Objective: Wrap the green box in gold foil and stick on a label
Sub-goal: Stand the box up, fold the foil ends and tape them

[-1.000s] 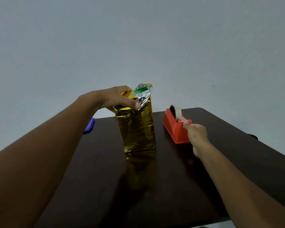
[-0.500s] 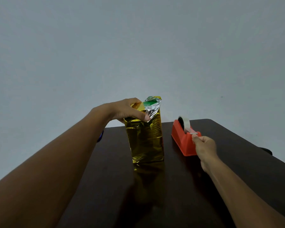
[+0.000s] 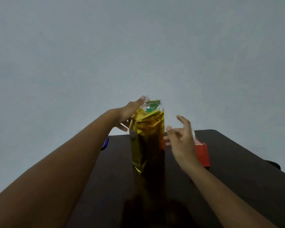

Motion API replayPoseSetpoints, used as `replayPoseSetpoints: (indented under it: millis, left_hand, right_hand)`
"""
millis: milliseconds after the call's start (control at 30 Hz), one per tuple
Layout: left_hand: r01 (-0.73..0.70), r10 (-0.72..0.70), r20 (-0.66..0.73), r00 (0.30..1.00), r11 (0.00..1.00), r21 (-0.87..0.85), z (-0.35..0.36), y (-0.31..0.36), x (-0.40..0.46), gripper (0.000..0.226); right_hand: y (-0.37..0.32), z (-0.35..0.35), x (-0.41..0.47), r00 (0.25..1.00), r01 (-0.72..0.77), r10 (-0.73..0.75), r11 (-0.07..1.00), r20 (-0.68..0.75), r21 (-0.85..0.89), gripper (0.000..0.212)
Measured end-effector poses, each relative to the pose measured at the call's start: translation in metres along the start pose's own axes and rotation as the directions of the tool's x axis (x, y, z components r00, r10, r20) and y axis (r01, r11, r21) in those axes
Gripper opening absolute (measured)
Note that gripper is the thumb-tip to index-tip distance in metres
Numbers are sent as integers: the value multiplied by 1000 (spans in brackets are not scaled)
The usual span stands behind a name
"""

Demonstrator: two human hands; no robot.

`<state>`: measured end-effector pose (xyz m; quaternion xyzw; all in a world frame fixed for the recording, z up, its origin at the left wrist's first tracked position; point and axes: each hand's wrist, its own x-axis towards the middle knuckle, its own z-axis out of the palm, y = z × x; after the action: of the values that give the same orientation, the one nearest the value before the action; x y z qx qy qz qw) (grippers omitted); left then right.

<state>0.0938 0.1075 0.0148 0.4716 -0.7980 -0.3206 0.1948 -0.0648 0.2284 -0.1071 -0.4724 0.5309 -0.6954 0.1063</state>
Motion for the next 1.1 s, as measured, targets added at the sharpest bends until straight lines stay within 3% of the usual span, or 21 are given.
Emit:
replayPoseSetpoints:
  millis: [133, 267, 400, 533, 667, 833, 933, 1000, 1100]
  left_hand:
    - [5, -9, -36, 999, 995, -101, -3, -12, 0, 77]
    - [46, -39, 30, 999, 953, -300, -1, -24, -4, 81]
    - [65, -59, 26, 998, 896, -439, -7, -24, -8, 88]
    - [-11, -43, -138, 989, 930, -368, -17, -23, -5, 98]
    - [-72, -56, -346, 937, 935, -347, -29, -27, 1, 80]
    - [-20, -8, -211, 977, 991, -130, -44, -10, 2, 67]
    - [-39, 46, -183, 982, 998, 43, -51, 7, 4, 38]
    - [-102, 101, -225, 969, 995, 7, -55, 13, 4, 9]
    - [-229, 168, -308, 937, 958, -174, -58, 17, 5, 4]
  right_hand:
    - [-18, 30, 8, 989, -22, 24, 1000, 144, -15, 87]
    - [-21, 40, 21, 992, -28, 39, 995, 118, -93, 119]
    - [-26, 43, 24, 995, -2, 32, 947, 90, -321, 140]
    - [-27, 42, 29, 993, 22, 17, 944, 114, -330, 142]
    - [-22, 26, 36, 979, 13, 41, 965, 201, -262, 131]
    - [-20, 18, 47, 931, 23, 58, 977, 362, -214, 132]
    - [-18, 15, 52, 904, 44, 38, 982, 426, -181, 134]
    - [-16, 13, 55, 891, 40, 37, 986, 453, -160, 134]
    - [-14, 13, 61, 890, 26, 45, 988, 454, -149, 134]
